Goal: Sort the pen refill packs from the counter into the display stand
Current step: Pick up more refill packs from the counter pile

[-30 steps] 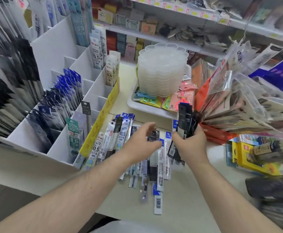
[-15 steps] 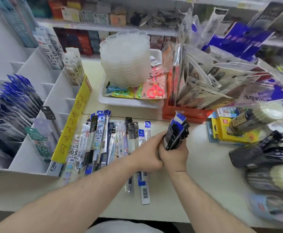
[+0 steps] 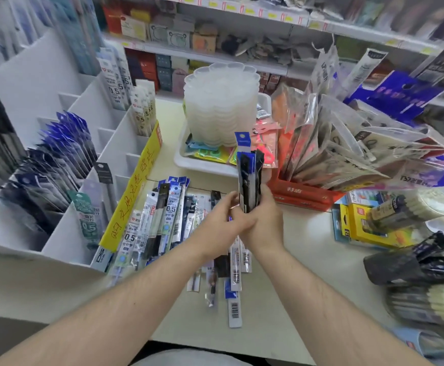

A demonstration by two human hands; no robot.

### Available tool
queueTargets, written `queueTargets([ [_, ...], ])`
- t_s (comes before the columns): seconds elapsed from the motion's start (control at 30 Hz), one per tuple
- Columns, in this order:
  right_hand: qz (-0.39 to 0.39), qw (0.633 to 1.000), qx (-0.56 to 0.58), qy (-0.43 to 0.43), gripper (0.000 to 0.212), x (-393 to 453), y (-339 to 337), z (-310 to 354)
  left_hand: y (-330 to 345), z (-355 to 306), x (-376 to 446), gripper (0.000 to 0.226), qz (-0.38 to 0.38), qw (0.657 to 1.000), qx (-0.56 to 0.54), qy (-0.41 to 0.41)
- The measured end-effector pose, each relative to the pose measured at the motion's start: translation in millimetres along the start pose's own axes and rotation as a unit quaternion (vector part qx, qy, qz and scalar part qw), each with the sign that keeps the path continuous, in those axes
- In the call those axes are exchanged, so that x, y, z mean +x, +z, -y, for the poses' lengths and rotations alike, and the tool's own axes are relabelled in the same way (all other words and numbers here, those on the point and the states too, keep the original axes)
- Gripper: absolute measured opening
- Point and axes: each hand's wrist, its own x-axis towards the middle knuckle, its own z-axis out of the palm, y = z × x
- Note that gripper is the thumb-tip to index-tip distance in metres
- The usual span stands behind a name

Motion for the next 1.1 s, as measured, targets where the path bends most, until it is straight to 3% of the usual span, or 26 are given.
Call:
queueTargets([
  [0.23,0.121,0.986,-0.109,-0.033,0.042,-9.3,25.7,54.7,-42.0,-19.4,-18.5,0.015,-0.058,0.990,-0.121,-0.041],
  [0.33,0.169,0.980,-0.099,-0.044,0.059,-12.2,39.1,71.1,-56.3,-28.2,-21.8,0.017,-0.094,0.975,-0.187,-0.072],
  [0.47,0.266,0.957,-0.082,-0.079,0.056,-13.6,47.4,84.6,-78.9,-36.0,-22.5,0.016,-0.139,0.961,-0.229,-0.071],
  [0.6,0.293,0.935,-0.141,-0.139,0.090,-12.6,55.7,93.8,-100.4,-48.6,-27.3,0.023,-0.139,0.949,-0.277,-0.058],
  [0.67,0.260,0.948,-0.112,-0.147,0.071,-13.4,54.0,102.9,-108.7,-53.4,-31.0,0.026,-0.127,0.947,-0.292,-0.050],
  [0.73,0.210,0.965,-0.027,-0.154,0.018,-12.2,51.5,110.4,-114.6,-55.3,-35.0,0.026,-0.111,0.948,-0.296,-0.038],
  [0.77,0.194,0.968,0.001,-0.157,0.010,-11.2,50.4,115.2,-117.2,-55.5,-37.2,0.026,-0.109,0.949,-0.295,-0.032],
  [1.0,0.277,0.950,0.130,-0.069,0.023,-0.6,41.6,129.4,-133.8,-60.7,-49.4,0.043,-0.116,0.972,-0.198,0.040],
  [1.1,0.304,0.937,0.158,-0.064,0.008,1.6,41.3,131.3,-135.6,-64.3,-53.7,0.046,-0.118,0.980,-0.150,0.050],
])
